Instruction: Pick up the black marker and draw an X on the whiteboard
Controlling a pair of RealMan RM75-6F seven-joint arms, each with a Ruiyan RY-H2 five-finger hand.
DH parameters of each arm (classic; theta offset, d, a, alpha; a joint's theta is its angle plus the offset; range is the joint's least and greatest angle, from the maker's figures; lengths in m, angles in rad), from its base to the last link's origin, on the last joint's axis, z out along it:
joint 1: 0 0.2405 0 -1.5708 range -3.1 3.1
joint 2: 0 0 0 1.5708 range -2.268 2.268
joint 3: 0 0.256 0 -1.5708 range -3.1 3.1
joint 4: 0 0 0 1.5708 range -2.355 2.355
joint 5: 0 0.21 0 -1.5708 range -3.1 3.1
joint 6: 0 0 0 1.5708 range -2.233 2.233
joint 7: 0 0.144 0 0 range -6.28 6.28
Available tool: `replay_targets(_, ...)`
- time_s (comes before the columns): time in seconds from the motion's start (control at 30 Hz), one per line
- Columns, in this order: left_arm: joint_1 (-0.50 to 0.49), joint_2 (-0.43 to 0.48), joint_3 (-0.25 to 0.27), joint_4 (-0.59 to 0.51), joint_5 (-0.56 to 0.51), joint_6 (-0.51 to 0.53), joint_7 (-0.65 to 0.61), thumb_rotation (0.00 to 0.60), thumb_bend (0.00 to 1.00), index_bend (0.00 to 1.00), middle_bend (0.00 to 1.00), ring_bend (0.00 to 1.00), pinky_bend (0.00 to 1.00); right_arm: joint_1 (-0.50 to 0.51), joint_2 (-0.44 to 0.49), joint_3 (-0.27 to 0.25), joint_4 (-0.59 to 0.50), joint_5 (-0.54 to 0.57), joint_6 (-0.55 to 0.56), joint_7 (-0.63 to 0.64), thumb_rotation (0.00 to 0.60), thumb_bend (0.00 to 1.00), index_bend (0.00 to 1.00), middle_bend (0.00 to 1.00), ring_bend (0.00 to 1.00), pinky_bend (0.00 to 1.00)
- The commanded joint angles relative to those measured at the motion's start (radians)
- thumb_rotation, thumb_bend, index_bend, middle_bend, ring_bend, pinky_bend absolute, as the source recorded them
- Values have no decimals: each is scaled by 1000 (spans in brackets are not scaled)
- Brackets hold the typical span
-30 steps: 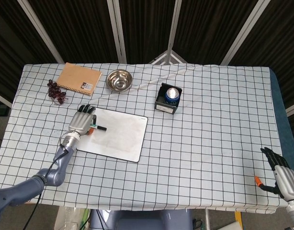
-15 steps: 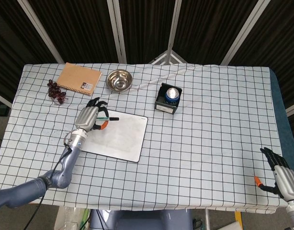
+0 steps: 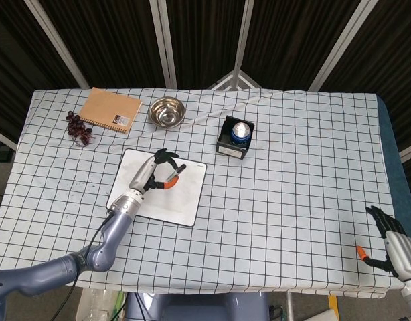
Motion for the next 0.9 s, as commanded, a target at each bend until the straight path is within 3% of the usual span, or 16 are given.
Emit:
replay_targets(0.03,6,-27,6,19,41,-9,-80,600,556,694,227,0,0,0,1,0,1,0,0,1,600,352,0,0,0,0)
replay_targets(0.9,-14,-43,61,109,137,-23,-197,600,531,720,234,0,0,0,0,0,-1,1,-3,-2,600,352,0,0,0,0)
